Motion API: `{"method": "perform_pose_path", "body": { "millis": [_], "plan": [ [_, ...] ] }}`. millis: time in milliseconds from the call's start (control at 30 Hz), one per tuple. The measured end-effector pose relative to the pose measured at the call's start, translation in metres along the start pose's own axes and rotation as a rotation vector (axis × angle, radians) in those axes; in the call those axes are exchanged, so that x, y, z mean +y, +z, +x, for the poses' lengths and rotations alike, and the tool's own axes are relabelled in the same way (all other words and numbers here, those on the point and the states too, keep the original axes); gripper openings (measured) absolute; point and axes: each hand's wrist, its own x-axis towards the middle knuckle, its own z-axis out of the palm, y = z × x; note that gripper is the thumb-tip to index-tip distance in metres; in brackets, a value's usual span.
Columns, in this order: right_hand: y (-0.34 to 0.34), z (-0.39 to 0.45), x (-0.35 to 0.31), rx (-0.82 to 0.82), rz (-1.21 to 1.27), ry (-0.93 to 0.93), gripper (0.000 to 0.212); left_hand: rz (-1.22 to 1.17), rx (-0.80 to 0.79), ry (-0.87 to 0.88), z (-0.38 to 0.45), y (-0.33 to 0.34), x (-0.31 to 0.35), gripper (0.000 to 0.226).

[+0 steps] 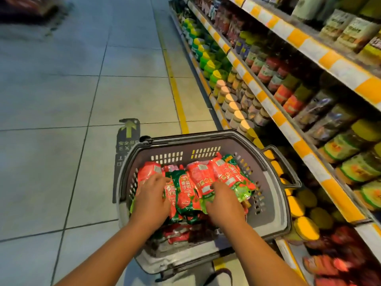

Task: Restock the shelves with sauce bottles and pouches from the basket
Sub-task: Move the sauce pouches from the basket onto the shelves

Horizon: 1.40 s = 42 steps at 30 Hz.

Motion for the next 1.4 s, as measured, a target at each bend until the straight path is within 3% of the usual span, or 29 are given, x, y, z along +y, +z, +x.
{"method": "perform_pose_path", "body": {
  "millis": [167, 400, 633, 933, 1133, 1300, 1400],
  "plan": [
    [0.024, 0.008, 0.026, 0.016, -0.136, 0.075, 0.062, 0.095, 0.006, -0.097, 0.000, 0.011, -0.013, 0.066],
    [0.037, 0.009, 0.032, -0.039, -0.224, 0.038, 0.086, 0.117, 0.035, -0.271, 0.000, 0.014, -0.014, 0.077],
    [0.042, 0.004, 0.034, 0.006, -0.192, 0.033, 0.083, 0.107, 0.010, -0.314, -0.008, 0.014, -0.016, 0.079],
    [0.042, -0.015, 0.036, 0.019, -0.144, 0.019, 0.083, -0.095, 0.006, -0.347, -0.022, 0.006, -0.022, 0.076],
    [0.041, -0.035, 0.042, -0.033, -0.147, 0.044, 0.089, -0.170, -0.089, -0.307, -0.039, 0.002, -0.017, 0.064],
    [0.040, -0.055, 0.049, -0.099, -0.165, 0.060, 0.095, -0.387, -0.117, -0.341, -0.072, 0.003, -0.016, 0.060],
    [0.040, -0.065, 0.054, -0.113, -0.155, 0.031, 0.085, -0.551, -0.140, -0.387, -0.088, 0.007, -0.015, 0.056]
  ]
}}
